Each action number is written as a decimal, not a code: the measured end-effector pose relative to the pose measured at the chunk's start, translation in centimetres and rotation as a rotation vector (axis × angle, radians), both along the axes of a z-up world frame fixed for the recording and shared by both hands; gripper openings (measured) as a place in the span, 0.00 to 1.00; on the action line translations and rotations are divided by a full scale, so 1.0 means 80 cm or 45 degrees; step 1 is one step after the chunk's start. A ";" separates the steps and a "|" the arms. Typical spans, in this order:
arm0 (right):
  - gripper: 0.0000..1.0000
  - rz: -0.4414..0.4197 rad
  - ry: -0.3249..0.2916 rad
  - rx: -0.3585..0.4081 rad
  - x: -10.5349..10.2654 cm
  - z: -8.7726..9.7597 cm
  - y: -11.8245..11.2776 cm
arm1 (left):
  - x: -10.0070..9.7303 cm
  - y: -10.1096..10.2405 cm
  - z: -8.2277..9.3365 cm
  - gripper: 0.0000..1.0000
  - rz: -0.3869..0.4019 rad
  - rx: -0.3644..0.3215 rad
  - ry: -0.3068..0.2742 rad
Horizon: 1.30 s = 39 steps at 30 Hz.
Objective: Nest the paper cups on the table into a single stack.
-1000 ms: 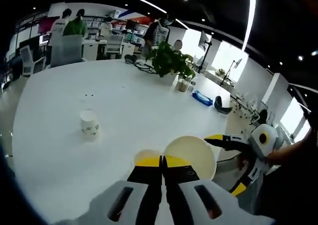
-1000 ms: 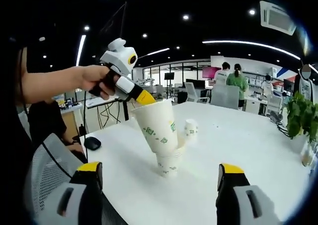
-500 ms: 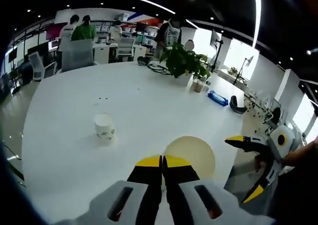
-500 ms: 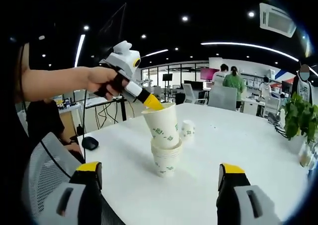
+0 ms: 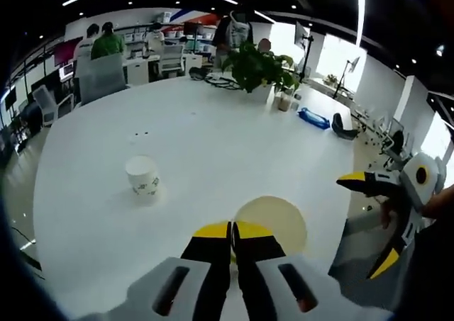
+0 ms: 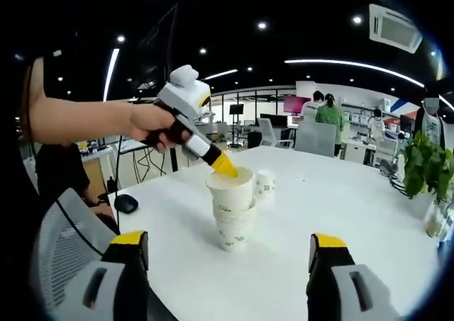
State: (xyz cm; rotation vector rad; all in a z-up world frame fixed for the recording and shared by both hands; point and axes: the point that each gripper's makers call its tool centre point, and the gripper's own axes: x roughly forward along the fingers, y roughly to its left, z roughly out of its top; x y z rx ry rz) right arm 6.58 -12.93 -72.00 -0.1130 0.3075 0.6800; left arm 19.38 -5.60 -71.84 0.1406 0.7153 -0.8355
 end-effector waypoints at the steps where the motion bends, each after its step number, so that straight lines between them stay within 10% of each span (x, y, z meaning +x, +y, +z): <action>1: 0.94 0.000 0.001 -0.001 0.000 0.000 0.000 | 0.000 0.000 -0.003 0.00 0.001 0.009 0.002; 11: 0.92 0.002 0.010 -0.015 0.000 -0.003 0.000 | 0.005 0.003 -0.027 0.01 -0.018 0.131 -0.077; 18: 0.92 0.001 0.011 -0.016 0.000 -0.005 -0.001 | 0.008 0.006 -0.043 0.19 -0.014 0.191 -0.115; 39: 0.94 -0.019 0.028 0.016 0.001 -0.003 -0.003 | 0.042 0.023 -0.021 0.39 0.062 0.119 -0.188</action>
